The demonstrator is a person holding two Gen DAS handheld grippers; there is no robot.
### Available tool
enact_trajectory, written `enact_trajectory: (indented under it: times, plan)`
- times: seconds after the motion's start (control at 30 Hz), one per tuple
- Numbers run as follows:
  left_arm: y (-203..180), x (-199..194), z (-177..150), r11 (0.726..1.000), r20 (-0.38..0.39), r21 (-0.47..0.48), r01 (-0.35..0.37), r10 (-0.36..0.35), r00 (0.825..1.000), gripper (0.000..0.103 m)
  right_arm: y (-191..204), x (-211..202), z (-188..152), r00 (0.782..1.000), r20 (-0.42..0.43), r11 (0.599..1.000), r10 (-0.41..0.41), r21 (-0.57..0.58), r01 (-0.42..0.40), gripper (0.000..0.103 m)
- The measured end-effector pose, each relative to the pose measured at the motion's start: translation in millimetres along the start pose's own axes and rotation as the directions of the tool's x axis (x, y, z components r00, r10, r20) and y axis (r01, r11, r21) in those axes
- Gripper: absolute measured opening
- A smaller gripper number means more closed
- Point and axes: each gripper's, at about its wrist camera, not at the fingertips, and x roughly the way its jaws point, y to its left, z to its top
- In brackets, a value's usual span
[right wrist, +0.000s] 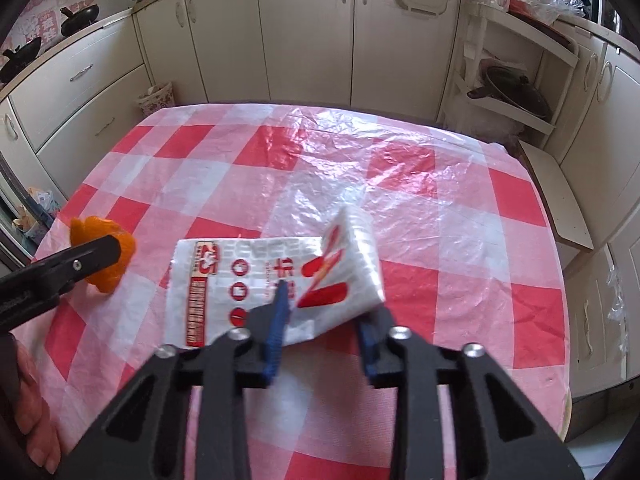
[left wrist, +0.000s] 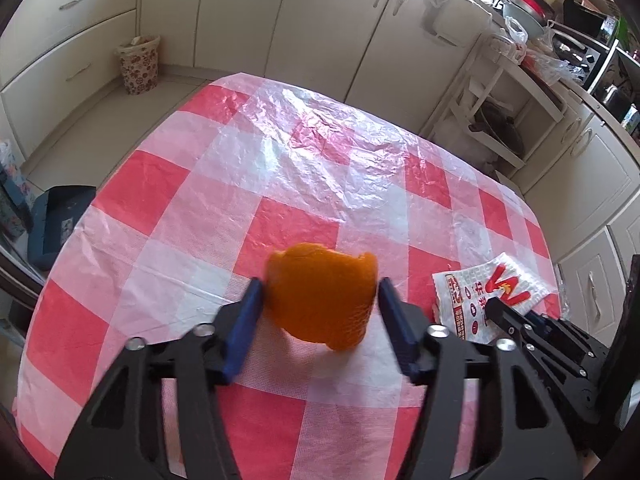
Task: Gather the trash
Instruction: 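Lift the peel half with the left tool while the right tool lifts the wrapper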
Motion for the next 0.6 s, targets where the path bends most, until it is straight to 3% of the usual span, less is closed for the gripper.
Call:
enact_trajectory:
  times: [0.13, 0.6]
  plan:
    - [-5.0, -3.9, -1.1, 0.999, -0.011, 0.033, 0.037, -0.036, 0.999, 0.025, -3.5, -0.6, -2.0, 0.999, -0.004, 0.998, 0.046, 0.034, -0.046, 0.004]
    - [-10.4, -34.5, -26.4, 0.994, 0.002, 0.096, 0.056, -0.056, 0.998, 0.022, -4.2, -21.6, -9.9, 0.993, 0.021, 0.991, 0.115, 0.059, -0.117, 0.003]
